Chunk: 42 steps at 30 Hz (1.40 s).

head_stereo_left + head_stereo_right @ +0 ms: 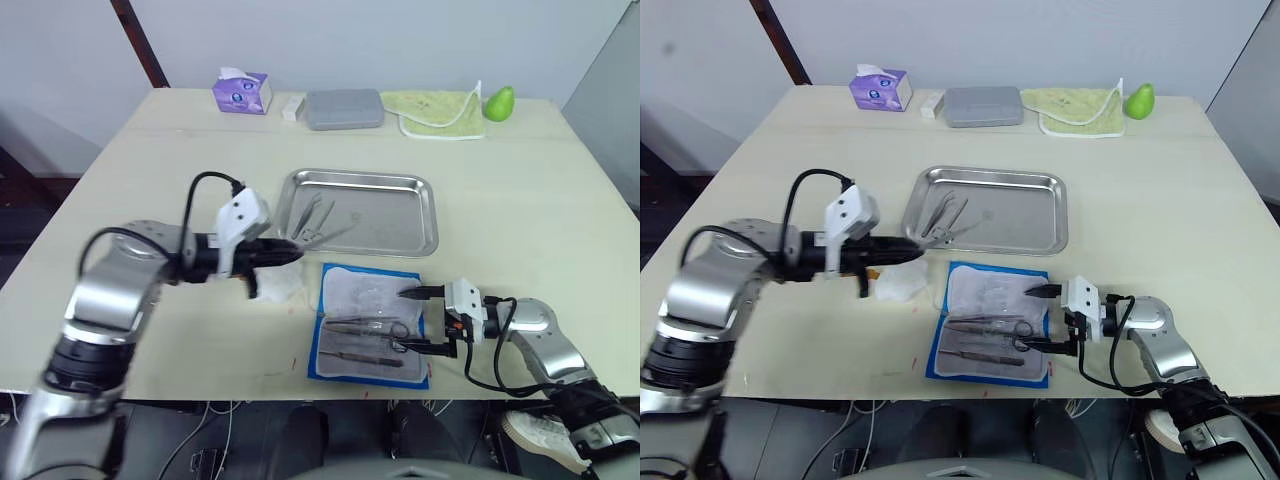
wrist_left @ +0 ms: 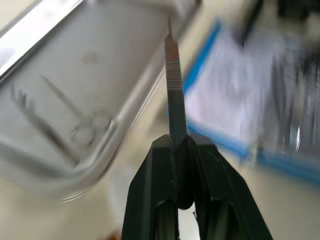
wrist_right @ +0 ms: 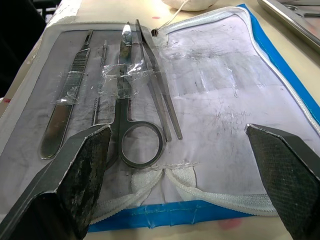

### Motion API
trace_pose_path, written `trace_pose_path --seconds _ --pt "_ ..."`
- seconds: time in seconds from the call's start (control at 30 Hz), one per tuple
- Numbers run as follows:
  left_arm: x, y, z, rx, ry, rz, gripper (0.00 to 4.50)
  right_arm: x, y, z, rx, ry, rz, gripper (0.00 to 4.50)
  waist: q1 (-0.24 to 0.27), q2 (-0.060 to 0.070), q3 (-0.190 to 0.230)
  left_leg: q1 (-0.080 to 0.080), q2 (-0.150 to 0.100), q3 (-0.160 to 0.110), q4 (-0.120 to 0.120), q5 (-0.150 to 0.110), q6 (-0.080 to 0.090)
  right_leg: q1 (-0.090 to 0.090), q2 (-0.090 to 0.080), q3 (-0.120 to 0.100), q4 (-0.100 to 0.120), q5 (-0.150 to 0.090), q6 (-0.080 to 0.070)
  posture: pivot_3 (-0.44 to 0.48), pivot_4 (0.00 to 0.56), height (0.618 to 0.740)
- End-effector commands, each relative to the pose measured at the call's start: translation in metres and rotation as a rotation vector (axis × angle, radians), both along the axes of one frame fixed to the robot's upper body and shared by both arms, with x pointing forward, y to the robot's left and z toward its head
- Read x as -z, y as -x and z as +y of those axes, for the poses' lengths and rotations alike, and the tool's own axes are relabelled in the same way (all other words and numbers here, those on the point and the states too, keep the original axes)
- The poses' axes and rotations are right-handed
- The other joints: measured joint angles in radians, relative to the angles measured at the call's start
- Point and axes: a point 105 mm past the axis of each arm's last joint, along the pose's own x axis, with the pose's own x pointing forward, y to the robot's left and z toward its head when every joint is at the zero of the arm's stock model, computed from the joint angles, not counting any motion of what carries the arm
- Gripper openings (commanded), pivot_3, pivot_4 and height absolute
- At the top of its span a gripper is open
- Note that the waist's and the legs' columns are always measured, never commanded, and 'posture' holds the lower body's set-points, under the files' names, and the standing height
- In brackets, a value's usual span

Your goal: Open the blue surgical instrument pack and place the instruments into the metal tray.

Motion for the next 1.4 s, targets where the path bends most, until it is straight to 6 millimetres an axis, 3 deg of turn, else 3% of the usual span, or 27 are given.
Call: trace_pose_path --seconds 0.03,0.3,0.67,0.93,1.4 --pt "-0.02 -0.016 -0.009 -0.179 0.052 -0.086 0.05 0.046 0.013 -0.022 0.043 0.168 0.159 4.5 0.004 0.0 0.0 0.0 0.0 0.0 0.0 0.0 0.0 0.0 0.0 0.0 0.0 0.0 0.0 0.0 0.15 0.74" --pt "-0.014 -0.068 -0.031 -0.563 0.077 -0.06 0.05 0.044 0.013 -0.025 0.023 0.184 0.165 4.5 0.008 0.0 -0.001 0.0 -0.002 -0.001 0.001 0.0 0.0 0.001 -0.001 0.0 0.0 0.0 0.001 0.0 0.15 0.74" --pt "0.005 -0.101 -0.064 -0.736 0.081 0.032 0.05 0.041 0.011 -0.024 0.009 0.191 0.165 4.5 0.006 0.0 0.0 -0.001 -0.002 -0.002 0.001 0.0 -0.001 0.001 -0.002 -0.001 0.0 0.001 0.0 0.0 0.15 0.74" --pt "0.029 -0.102 -0.073 -0.754 0.039 0.078 0.05 0.049 0.014 -0.029 0.02 0.201 0.177 4.5 0.008 0.0 0.0 -0.001 -0.003 -0.002 0.001 0.0 -0.001 0.001 -0.002 -0.001 0.0 0.001 0.001 0.0 0.15 0.74" --pt "0.039 -0.101 -0.07 -0.791 0.025 0.098 0.05 0.053 0.015 -0.029 0.023 0.196 0.176 4.5 0.007 0.0 -0.001 0.0 -0.003 -0.002 0.001 0.001 -0.002 0.001 -0.002 -0.001 0.0 0.001 0.001 0.0 0.15 0.74"
